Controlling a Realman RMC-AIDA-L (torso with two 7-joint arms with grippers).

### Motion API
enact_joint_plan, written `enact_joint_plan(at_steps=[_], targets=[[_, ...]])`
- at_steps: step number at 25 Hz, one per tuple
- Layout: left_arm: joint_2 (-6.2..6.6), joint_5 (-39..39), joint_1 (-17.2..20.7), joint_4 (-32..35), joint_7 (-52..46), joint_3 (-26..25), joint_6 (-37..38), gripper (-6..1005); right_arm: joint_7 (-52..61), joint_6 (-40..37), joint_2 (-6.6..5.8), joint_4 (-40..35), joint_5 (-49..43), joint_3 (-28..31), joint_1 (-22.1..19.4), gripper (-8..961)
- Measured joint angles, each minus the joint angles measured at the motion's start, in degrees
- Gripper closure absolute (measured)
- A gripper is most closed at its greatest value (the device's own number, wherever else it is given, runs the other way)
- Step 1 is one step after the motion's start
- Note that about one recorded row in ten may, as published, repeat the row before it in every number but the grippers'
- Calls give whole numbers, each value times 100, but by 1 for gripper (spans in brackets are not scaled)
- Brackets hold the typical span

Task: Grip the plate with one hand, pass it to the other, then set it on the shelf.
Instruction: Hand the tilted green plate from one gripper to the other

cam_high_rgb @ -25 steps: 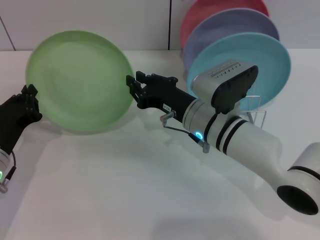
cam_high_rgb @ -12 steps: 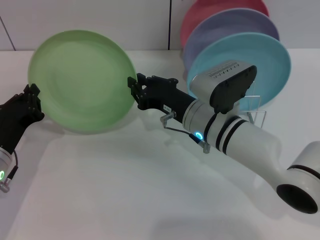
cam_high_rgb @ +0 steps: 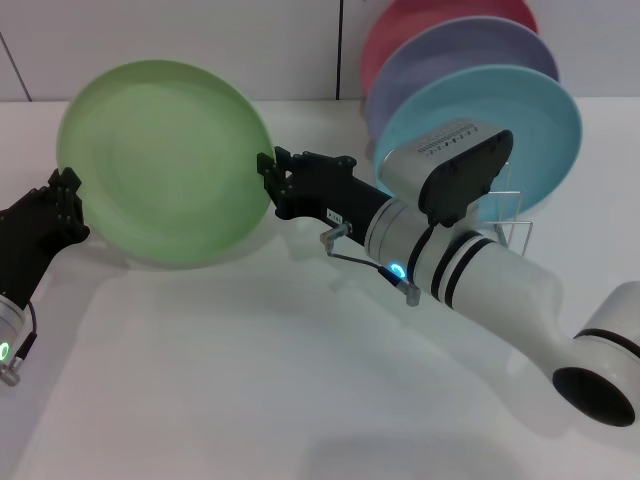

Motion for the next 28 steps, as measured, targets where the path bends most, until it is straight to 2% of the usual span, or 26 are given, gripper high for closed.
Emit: enact_joint_plan(at_steps=[28], targets=[[0, -13, -81, 45, 17, 0, -15, 945, -1, 69, 0, -2, 0, 201, 52, 839]])
